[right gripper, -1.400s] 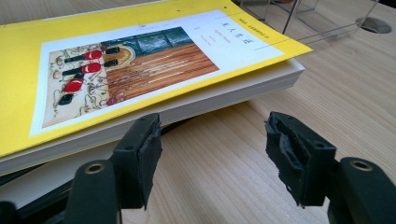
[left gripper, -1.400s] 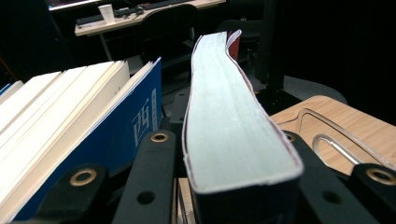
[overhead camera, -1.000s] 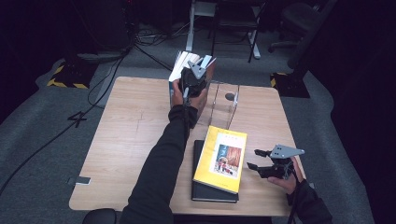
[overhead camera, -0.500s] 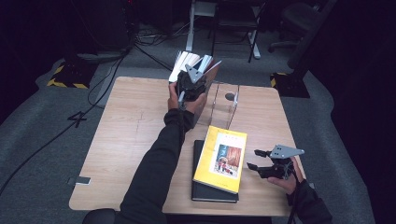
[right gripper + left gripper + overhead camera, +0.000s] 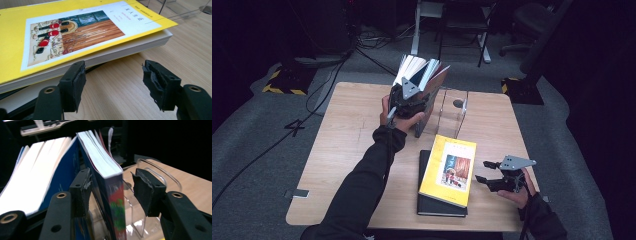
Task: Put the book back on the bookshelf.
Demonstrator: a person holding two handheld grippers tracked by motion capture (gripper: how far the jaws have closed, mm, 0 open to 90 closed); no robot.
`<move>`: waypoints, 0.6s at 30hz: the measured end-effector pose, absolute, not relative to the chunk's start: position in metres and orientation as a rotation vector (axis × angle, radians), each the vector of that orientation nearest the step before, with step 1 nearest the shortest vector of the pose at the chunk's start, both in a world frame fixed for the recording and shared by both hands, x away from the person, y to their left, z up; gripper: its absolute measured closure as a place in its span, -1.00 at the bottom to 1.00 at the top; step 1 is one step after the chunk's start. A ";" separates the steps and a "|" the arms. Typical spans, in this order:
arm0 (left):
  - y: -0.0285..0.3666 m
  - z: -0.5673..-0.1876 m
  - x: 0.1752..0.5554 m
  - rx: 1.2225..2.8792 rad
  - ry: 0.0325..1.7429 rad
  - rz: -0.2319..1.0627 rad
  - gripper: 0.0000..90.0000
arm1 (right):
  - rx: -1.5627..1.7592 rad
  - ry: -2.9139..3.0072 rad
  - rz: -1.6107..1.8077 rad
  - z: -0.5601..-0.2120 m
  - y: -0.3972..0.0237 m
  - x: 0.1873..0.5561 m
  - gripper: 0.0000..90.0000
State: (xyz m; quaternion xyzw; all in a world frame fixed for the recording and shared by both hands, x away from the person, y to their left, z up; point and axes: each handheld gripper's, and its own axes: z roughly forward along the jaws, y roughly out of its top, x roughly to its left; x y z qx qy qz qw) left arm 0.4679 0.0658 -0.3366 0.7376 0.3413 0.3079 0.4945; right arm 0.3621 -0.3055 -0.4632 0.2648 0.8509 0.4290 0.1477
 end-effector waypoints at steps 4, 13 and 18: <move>0.080 -0.338 0.454 1.823 0.773 0.728 0.05 | 0.766 2.460 1.223 -0.465 -0.303 0.362 -0.30; 0.105 -0.354 0.417 1.905 0.650 0.634 -0.11 | 0.753 2.475 1.207 -0.465 -0.299 0.360 -0.30; 0.113 -0.378 0.403 1.987 0.625 0.591 -0.16 | 0.751 2.480 1.198 -0.465 -0.297 0.359 -0.30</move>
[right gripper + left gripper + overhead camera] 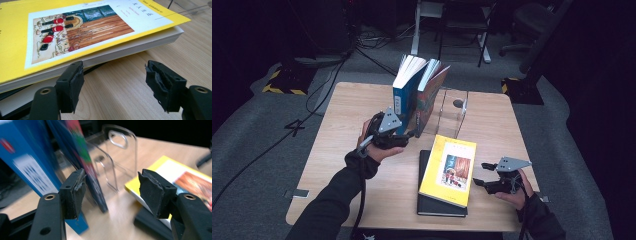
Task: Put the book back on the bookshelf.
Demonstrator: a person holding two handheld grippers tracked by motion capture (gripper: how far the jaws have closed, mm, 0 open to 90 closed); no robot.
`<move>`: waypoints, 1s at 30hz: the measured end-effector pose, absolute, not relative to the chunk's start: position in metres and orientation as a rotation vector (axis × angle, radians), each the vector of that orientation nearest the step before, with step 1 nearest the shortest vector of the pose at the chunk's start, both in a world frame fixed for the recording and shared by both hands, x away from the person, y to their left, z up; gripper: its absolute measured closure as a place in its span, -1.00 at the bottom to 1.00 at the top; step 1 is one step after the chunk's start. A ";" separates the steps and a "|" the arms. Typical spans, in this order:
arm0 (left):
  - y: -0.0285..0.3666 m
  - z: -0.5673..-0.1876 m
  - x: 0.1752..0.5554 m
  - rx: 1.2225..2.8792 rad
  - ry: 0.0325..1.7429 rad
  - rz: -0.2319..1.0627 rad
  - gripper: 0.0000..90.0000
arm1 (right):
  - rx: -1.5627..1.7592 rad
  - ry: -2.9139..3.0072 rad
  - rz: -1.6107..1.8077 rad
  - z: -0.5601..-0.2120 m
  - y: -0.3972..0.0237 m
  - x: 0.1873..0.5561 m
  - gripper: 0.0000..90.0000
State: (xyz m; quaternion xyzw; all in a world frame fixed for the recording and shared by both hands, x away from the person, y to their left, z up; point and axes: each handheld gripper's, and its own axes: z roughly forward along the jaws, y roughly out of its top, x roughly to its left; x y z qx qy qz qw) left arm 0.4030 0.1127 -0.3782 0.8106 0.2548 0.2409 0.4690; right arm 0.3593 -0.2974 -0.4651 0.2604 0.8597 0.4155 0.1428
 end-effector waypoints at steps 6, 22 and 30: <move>0.115 -0.408 0.391 2.101 0.604 0.538 -0.22 | 0.732 2.486 1.193 -0.464 -0.295 0.358 -0.30; 0.128 -0.469 0.356 2.237 0.601 0.369 -0.34 | 0.738 2.486 1.211 -0.452 -0.288 0.350 -0.29; 0.126 -0.492 0.328 2.343 0.594 0.296 -0.43 | 0.748 2.514 1.250 -0.446 -0.281 0.342 -0.35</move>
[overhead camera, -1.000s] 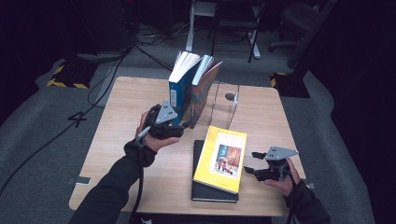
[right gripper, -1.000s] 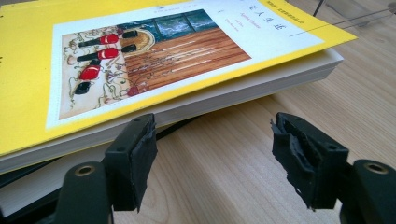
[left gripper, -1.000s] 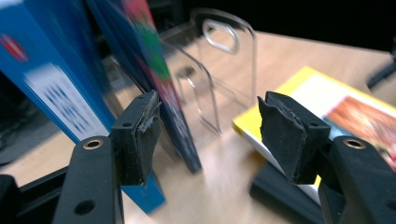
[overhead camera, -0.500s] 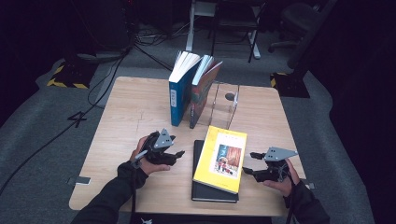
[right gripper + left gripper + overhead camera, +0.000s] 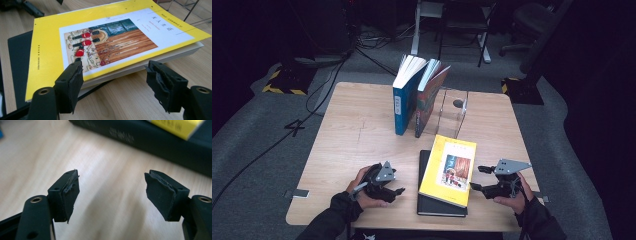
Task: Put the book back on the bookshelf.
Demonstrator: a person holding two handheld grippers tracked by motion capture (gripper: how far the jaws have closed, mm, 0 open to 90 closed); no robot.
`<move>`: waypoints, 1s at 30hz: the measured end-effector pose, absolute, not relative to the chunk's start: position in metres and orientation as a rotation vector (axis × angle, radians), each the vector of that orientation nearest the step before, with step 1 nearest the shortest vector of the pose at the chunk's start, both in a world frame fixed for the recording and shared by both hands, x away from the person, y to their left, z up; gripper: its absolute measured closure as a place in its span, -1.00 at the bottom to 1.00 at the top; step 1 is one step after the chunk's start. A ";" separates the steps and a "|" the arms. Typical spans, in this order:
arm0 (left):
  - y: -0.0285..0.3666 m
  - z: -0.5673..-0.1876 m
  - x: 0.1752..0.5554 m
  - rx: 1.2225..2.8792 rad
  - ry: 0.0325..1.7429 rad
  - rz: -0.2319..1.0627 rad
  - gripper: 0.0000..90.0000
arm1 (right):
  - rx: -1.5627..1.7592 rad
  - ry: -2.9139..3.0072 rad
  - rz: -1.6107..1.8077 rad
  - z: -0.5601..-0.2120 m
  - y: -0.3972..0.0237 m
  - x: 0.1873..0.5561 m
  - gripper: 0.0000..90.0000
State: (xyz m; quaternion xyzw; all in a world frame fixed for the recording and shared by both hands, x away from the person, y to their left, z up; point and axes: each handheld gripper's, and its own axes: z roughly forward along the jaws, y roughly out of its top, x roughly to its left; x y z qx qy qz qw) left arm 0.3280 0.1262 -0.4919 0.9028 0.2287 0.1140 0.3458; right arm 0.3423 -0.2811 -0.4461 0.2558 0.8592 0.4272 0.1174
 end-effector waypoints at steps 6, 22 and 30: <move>0.126 -0.496 0.318 2.349 0.571 0.240 -0.48 | 0.771 2.533 1.265 -0.446 -0.277 0.344 -0.40; 0.127 -0.505 0.326 2.326 0.514 0.189 -0.61 | 0.910 2.633 1.222 -0.461 -0.267 0.372 -0.73; 0.126 -0.505 0.327 2.330 0.519 0.191 -0.64 | 0.908 2.645 1.228 -0.463 -0.266 0.381 -0.79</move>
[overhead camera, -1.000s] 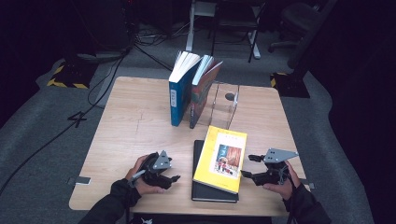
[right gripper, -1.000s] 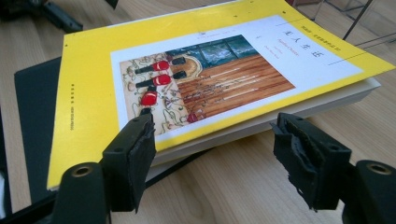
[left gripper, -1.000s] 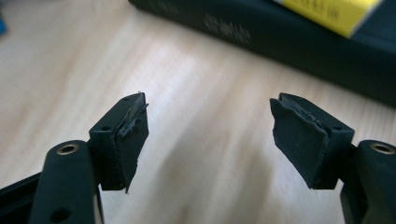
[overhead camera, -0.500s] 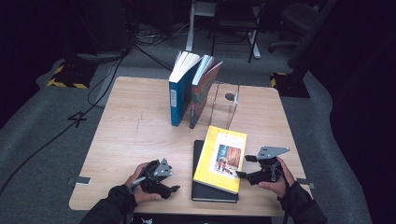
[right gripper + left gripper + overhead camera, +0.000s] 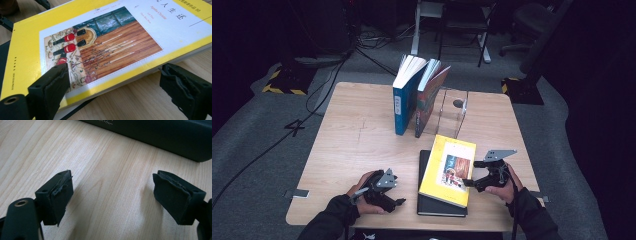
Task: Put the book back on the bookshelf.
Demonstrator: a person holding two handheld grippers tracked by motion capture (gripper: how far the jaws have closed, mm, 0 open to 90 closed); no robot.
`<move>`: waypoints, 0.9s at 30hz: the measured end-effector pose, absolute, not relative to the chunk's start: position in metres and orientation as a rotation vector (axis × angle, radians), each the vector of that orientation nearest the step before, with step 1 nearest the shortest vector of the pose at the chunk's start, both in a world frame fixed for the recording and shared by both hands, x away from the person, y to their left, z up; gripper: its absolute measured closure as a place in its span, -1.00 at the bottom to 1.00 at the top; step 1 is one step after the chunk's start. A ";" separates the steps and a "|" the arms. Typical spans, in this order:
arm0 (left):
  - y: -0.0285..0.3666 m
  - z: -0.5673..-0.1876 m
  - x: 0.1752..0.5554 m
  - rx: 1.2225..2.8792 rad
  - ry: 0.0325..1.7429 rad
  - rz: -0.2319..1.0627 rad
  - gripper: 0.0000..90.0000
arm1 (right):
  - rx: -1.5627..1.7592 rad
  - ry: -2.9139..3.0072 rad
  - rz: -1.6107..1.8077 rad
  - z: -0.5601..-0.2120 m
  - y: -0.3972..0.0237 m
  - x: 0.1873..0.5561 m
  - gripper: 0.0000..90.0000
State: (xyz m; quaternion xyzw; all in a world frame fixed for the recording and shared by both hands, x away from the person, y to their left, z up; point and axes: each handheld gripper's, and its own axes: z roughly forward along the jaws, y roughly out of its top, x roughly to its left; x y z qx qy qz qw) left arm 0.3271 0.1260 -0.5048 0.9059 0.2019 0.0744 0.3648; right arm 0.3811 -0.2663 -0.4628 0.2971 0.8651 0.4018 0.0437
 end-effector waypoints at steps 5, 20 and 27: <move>0.121 -0.505 0.327 2.323 0.555 0.199 -0.65 | 0.945 2.657 1.195 -0.461 -0.266 0.388 -0.79; 0.121 -0.505 0.327 2.320 0.559 0.198 -0.65 | 0.770 2.635 1.225 -0.445 -0.245 0.402 -0.28; 0.121 -0.505 0.328 2.323 0.555 0.200 -0.65 | 0.717 2.681 1.237 -0.446 -0.232 0.395 -0.08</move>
